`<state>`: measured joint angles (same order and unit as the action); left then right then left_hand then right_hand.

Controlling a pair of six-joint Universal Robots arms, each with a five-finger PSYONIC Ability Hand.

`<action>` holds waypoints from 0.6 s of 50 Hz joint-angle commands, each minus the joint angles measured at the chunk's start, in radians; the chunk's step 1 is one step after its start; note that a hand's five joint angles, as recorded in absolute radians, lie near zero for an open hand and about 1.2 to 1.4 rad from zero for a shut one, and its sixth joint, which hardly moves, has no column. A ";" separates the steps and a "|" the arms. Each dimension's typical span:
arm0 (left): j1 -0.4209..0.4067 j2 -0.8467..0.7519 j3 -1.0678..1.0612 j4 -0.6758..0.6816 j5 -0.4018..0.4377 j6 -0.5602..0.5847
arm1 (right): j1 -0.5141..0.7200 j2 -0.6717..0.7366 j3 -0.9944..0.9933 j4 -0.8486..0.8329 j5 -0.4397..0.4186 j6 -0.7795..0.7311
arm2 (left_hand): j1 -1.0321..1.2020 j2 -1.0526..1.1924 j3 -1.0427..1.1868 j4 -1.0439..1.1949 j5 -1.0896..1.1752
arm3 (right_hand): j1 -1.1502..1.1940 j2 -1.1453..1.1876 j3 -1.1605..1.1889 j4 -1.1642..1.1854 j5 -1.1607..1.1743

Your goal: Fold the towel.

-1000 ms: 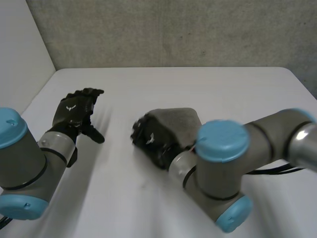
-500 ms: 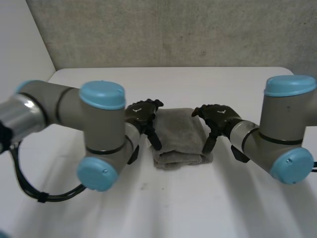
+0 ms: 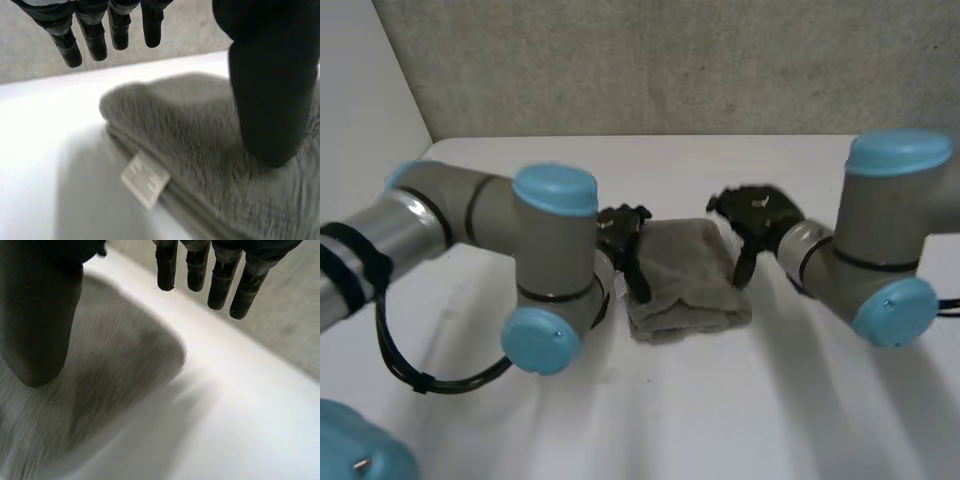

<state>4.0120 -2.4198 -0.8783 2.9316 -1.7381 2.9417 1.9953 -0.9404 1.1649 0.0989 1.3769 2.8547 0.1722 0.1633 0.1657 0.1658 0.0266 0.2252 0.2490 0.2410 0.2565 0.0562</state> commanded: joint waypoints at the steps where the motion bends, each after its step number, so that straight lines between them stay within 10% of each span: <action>1: 0.009 0.194 -0.016 -0.145 -0.015 0.062 | -0.012 -0.186 0.010 -0.004 0.044 0.118 | 0.002 0.011 0.009 0.009 -0.027 | -0.051 -0.075 -0.066 -0.082 -0.056; 11: 0.171 0.545 -0.185 -0.160 -0.121 0.085 | -0.016 -0.451 0.077 0.018 0.229 0.166 | 0.002 0.011 0.009 0.009 -0.027 | -0.051 -0.075 -0.066 -0.082 -0.056; 30: 0.194 0.815 -0.363 -0.101 0.057 0.085 | -0.059 -0.580 0.190 0.030 0.198 0.118 | 0.003 0.012 0.010 0.010 -0.026 | -0.051 -0.075 -0.066 -0.082 -0.056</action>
<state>4.2116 -1.6173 -1.2283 2.8202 -1.6987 3.0278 1.9417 -1.5325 1.3314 0.1290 1.5881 2.9710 0.1722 0.1629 0.1655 0.1653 0.0266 0.2252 0.2490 0.2409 0.2565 0.0562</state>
